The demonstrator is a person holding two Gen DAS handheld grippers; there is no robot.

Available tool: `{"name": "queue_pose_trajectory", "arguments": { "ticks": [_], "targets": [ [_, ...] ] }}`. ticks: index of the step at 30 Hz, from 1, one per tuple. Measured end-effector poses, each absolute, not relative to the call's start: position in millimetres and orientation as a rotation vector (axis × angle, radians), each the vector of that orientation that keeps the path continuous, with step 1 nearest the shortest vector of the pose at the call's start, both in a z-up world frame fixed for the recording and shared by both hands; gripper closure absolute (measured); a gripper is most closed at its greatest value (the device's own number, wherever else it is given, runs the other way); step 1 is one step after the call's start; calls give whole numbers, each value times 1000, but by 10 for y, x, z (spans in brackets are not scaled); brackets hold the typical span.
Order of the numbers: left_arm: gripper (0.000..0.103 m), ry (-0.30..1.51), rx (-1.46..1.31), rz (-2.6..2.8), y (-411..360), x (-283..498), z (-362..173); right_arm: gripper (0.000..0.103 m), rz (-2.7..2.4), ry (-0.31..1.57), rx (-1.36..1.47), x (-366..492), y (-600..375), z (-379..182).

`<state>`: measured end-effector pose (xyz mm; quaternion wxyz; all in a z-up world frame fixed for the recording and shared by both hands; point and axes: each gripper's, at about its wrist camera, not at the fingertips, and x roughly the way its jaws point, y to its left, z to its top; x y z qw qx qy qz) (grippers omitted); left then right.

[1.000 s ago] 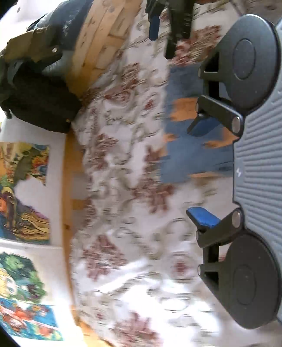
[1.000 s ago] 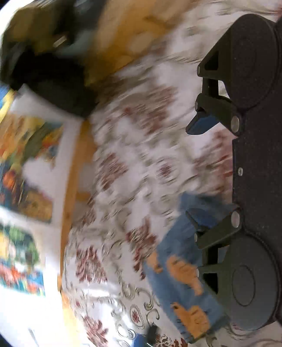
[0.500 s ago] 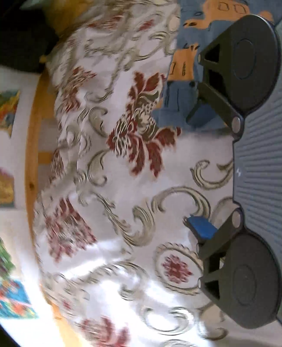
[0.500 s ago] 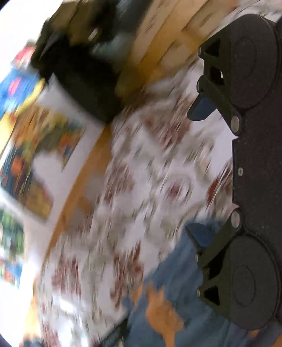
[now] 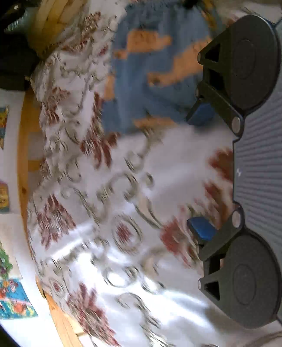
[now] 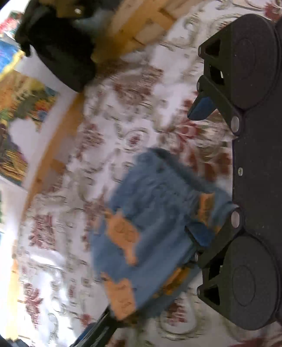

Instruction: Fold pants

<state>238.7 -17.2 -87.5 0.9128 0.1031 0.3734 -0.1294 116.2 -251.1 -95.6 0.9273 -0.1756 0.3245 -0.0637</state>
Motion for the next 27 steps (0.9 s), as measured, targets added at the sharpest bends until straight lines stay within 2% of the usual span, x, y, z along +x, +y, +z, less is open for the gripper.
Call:
{"name": "queue_pose_trajectory", "arguments": {
  "ticks": [4,9,16,20,27],
  "targets": [
    [8,787,225,-215,0,2335,-786,1,-169,736,-323,1115,-2619,-849],
    [0,840,140,-217,64,2293,-601,1,-61,717,-174,938,-2780,-566],
    [0,800,143,-262,-175,2375,-313,1,72,697,-64,1078,-2980,-294],
    [0,770,174,-327,-373,2467,-234,1,205,741,77,1315,-3159,-335],
    [0,827,263,-516,-733,2693,-376,1,290,739,319,1666,-3548,-733]
  ]
}}
